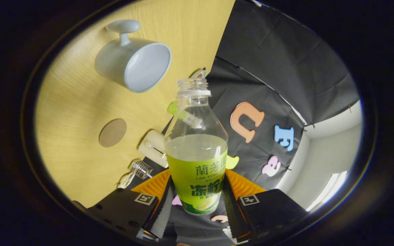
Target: Take the bottle from table, then pour the juice into the cup, finally place the bottle on the coaster
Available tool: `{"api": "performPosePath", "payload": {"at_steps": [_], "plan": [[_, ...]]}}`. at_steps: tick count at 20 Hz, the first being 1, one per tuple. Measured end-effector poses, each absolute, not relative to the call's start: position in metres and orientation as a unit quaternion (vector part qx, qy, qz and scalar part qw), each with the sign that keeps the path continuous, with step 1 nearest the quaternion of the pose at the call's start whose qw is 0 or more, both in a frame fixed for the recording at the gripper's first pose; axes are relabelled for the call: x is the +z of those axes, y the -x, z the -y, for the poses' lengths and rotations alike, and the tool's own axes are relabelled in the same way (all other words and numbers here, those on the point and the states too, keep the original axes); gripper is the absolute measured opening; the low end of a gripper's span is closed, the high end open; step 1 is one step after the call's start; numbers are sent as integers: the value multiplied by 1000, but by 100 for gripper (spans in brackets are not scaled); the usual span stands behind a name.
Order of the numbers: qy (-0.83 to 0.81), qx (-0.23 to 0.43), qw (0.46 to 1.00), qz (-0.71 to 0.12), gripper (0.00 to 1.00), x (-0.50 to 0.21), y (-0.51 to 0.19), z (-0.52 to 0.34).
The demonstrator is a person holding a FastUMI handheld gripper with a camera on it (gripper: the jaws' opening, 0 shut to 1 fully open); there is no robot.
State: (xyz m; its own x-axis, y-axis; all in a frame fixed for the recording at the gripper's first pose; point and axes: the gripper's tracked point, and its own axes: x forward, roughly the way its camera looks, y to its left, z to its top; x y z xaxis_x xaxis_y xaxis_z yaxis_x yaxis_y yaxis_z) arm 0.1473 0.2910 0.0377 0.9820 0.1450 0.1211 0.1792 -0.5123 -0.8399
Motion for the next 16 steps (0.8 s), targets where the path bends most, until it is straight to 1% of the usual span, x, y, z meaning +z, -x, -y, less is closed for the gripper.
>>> {"api": "performPosePath", "payload": {"at_steps": [5,16], "plan": [[847,3,528,65,75,20,-149,-282],[742,68,666,-30,75,-29,-150,-262]]}}
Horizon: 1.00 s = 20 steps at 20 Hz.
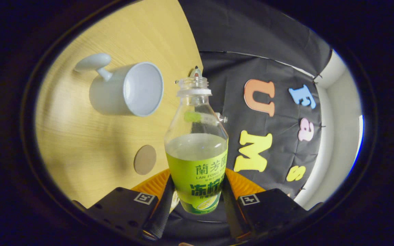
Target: Take the bottle from table, then pour the juice into the cup, finally place the bottle on the coaster
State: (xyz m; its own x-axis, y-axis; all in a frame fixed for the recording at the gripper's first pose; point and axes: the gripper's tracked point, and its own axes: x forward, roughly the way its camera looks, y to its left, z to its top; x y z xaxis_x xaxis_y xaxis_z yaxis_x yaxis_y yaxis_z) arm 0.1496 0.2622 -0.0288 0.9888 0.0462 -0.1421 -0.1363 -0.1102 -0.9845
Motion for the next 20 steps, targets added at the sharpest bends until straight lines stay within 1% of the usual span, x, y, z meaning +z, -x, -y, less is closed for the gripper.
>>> {"api": "performPosePath", "payload": {"at_steps": [9,12,16,20], "plan": [[599,122,787,-76,75,-44,-138,-259],[543,130,826,-71,75,-39,-132,-256],[433,151,885,-86,75,-32,-133,-247],[341,163,922,-81,75,-10,-138,-234]]}}
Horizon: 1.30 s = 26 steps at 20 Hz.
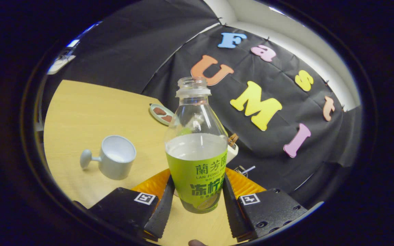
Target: Take the bottle from table, then pour the juice into the cup, finally place the bottle on the coaster
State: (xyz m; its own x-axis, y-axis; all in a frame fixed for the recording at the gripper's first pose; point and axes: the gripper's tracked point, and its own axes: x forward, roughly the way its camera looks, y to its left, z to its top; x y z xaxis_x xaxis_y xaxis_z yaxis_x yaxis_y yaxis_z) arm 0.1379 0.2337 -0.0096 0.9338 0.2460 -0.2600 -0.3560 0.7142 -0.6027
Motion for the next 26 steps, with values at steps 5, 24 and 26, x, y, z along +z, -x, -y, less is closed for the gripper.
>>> {"api": "performPosePath", "payload": {"at_steps": [5,24,26], "plan": [[204,181,959,-80,75,18,-156,-222],[19,216,967,-137,77,-53,-264,-241],[19,214,967,-138,77,-61,-272,-242]]}}
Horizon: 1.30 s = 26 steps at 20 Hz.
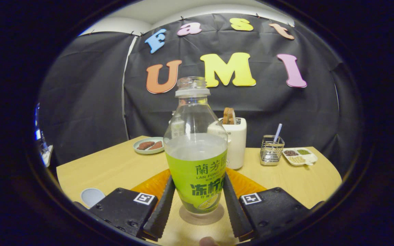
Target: Take the bottle from table, then pour the juice into the cup, finally place the bottle on the coaster
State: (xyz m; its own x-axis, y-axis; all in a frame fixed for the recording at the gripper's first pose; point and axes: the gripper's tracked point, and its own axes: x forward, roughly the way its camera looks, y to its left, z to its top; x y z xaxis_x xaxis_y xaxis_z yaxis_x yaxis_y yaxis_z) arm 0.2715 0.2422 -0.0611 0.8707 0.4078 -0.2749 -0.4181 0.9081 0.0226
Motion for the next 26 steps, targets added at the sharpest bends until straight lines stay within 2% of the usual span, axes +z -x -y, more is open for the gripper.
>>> {"api": "performPosePath", "payload": {"at_steps": [19,21,26], "plan": [[40,212,966,-144,83,-106,-286,-251],[46,208,966,-149,92,-108,-285,-249],[36,202,967,-154,100,-109,-281,-246]]}}
